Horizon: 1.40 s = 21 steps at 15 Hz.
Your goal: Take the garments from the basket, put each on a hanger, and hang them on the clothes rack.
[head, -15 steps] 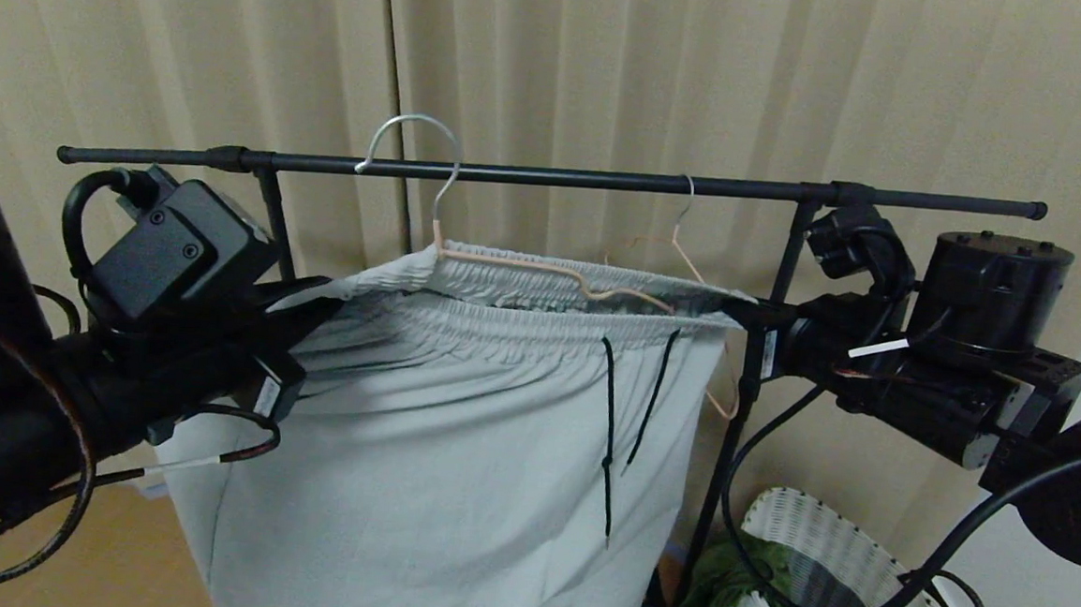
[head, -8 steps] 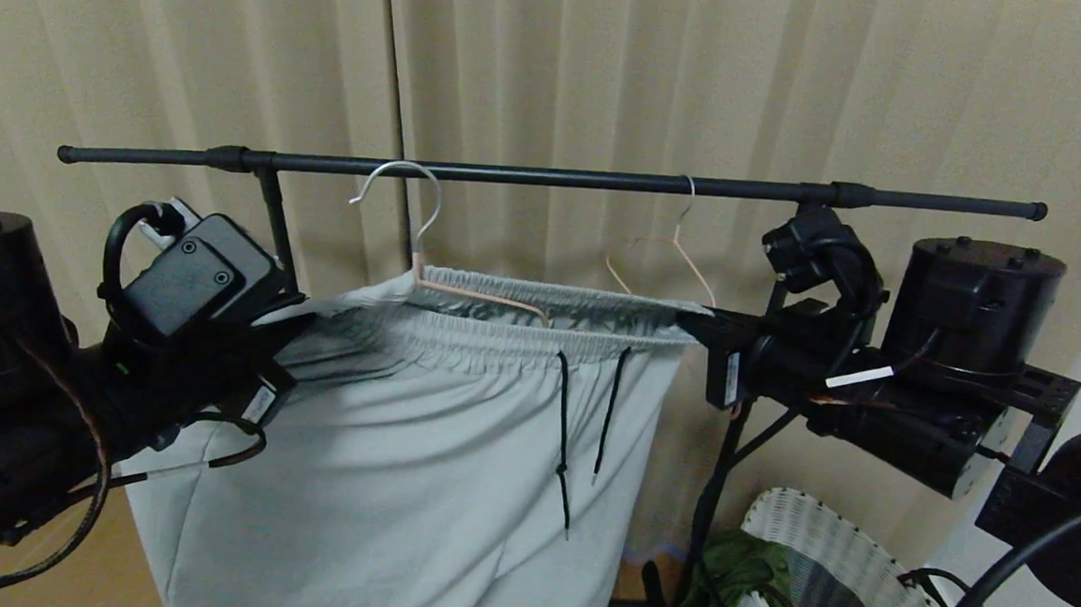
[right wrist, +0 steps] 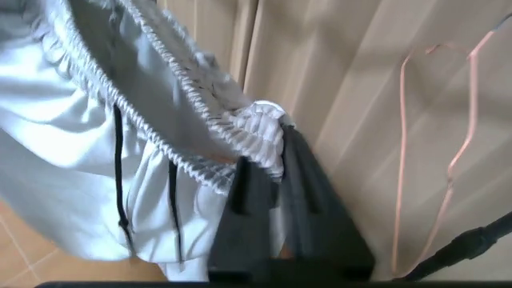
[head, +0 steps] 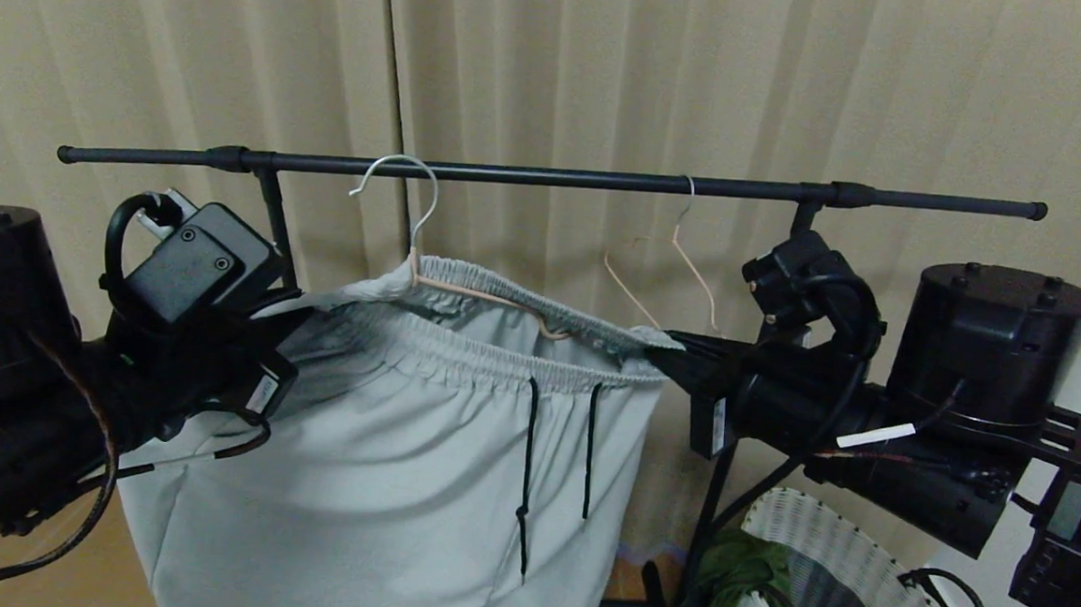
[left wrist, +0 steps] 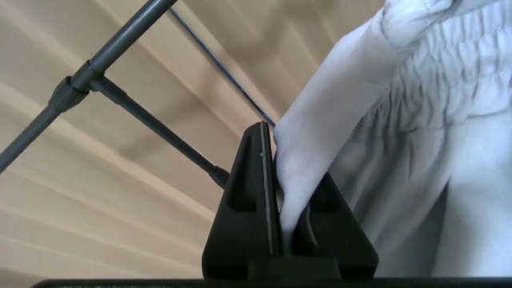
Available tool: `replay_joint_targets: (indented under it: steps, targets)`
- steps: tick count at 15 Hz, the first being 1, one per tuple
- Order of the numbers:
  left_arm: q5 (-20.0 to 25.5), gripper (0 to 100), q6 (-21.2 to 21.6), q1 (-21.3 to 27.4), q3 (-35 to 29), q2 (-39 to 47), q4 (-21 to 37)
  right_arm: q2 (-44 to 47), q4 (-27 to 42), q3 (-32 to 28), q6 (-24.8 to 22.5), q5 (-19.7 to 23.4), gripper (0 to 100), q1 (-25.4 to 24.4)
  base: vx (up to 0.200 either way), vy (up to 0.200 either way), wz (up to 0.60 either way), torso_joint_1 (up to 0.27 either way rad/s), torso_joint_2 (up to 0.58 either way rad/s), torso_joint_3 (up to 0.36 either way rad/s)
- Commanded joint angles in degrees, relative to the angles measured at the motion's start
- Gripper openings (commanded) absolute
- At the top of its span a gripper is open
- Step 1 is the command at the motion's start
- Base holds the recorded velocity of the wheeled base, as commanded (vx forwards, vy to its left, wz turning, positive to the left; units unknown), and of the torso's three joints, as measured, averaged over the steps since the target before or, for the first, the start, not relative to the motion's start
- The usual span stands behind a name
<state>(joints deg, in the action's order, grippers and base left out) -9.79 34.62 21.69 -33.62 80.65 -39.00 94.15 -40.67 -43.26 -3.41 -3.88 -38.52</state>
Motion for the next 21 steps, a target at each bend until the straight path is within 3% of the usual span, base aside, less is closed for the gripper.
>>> replay_joint_targets:
  steps: [1,13,18,21]
  targets:
    - [0.12,0,0.01,0.02,-0.04,0.12,-0.11,-0.19,-0.38,1.78,-0.10,0.01,100,-0.06,0.000,0.000,0.00,0.000,0.00,0.000]
    - [-2.08,0,-1.31,-0.15,-1.97,1.35,-0.11,-4.68,-0.73,9.34,-1.16,-0.08,100,1.17,0.000,0.000,0.00,0.000,0.00,0.000]
    - [-2.87,0,-1.31,0.02,-2.33,2.05,-0.11,-5.38,-0.73,9.60,-2.21,-0.08,100,2.49,0.000,0.000,0.00,0.000,0.00,0.000]
    - [-2.69,0,-3.51,0.73,-2.06,2.40,-0.11,-6.08,-0.64,9.07,-4.76,-0.17,100,2.93,0.000,0.000,0.00,0.000,0.00,0.000]
